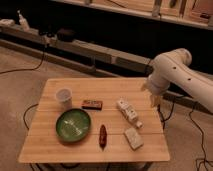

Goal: Pick up the ceramic cup

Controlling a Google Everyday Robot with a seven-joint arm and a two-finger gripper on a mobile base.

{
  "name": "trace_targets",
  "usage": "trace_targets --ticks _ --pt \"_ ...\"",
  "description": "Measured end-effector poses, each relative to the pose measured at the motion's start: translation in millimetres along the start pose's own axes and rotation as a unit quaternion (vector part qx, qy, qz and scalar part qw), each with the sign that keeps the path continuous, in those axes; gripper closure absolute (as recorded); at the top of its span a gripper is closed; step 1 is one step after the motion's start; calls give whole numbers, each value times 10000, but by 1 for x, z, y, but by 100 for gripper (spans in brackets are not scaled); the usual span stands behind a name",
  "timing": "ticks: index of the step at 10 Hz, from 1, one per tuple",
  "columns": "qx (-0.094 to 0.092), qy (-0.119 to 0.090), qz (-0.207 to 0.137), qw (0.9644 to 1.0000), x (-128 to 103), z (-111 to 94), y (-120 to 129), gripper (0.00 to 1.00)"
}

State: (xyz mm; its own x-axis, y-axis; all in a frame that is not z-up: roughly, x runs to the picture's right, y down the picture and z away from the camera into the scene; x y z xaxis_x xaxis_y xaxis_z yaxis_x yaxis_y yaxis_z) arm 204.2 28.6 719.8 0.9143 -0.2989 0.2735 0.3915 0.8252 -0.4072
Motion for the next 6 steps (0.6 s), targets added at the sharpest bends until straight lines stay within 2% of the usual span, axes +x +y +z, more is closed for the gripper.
trace_targets --ticks 1,2,3,4,6 --pt "112 -110 -505 9986 -18 1 -21 35" --pt "195 -191 -968 9949 -38 2 -37 35" --pt "274 -246 -1483 9883 -62 5 -54 35" --pt "348 -287 -1950 9798 -86 9 -69 35" --pt "500 -326 -2904 9550 -140 19 -100 35"
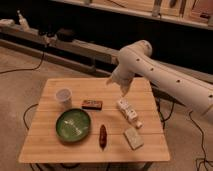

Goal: Pick up the ceramic cup

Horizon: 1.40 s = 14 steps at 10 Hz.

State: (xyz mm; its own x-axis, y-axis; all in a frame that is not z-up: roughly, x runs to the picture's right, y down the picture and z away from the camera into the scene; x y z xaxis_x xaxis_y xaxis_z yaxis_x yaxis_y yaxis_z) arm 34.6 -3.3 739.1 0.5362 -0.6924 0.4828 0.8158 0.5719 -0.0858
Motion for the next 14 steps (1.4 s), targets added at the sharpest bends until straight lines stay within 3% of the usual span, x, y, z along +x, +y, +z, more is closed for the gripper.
trace_targets --ticks 2,4,6,10,14 --pt "174 -10 -796 9967 -24 15 -50 35" --pt "332 -110 -1191 9923 -35 22 -80 35" --pt "404 -254 -1240 9911 -36 34 -96 35" --pt "405 -449 -1019 9929 -17 45 -99 35" --pt "239 -562 -1257 9902 -35 63 -127 35"
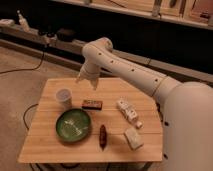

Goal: Pick up the ceramic cup

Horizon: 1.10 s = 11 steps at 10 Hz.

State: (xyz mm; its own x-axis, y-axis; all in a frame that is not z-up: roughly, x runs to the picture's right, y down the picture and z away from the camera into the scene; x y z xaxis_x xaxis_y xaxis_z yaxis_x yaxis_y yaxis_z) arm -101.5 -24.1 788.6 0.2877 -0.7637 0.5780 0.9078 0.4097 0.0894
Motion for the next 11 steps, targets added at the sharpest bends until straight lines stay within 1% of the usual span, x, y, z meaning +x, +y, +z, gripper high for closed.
trace_targets --ticks 4,6,11 --pt "-103 -136 -103 9998 -6 18 -25 35" --pt "-146 -224 -196 9995 -16 33 -38 35" --pt "-311 -329 -269 9986 -37 65 -41 35"
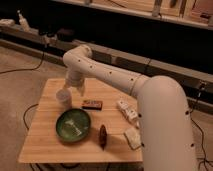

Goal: Pick up the ceramic cup

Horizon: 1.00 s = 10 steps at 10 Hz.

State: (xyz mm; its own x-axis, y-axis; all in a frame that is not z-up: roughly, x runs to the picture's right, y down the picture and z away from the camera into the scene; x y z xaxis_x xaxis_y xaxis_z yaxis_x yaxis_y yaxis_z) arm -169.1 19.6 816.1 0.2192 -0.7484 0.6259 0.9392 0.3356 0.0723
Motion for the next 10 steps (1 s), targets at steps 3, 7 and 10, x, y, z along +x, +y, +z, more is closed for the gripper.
trace_targets --ticks 3,7,10 --pt "-107 -36 55 9999 -5 20 4 35" --pt "-103 -32 135 9999 -4 38 -6 35" --pt "-130 -27 238 9996 7 50 -8 43"
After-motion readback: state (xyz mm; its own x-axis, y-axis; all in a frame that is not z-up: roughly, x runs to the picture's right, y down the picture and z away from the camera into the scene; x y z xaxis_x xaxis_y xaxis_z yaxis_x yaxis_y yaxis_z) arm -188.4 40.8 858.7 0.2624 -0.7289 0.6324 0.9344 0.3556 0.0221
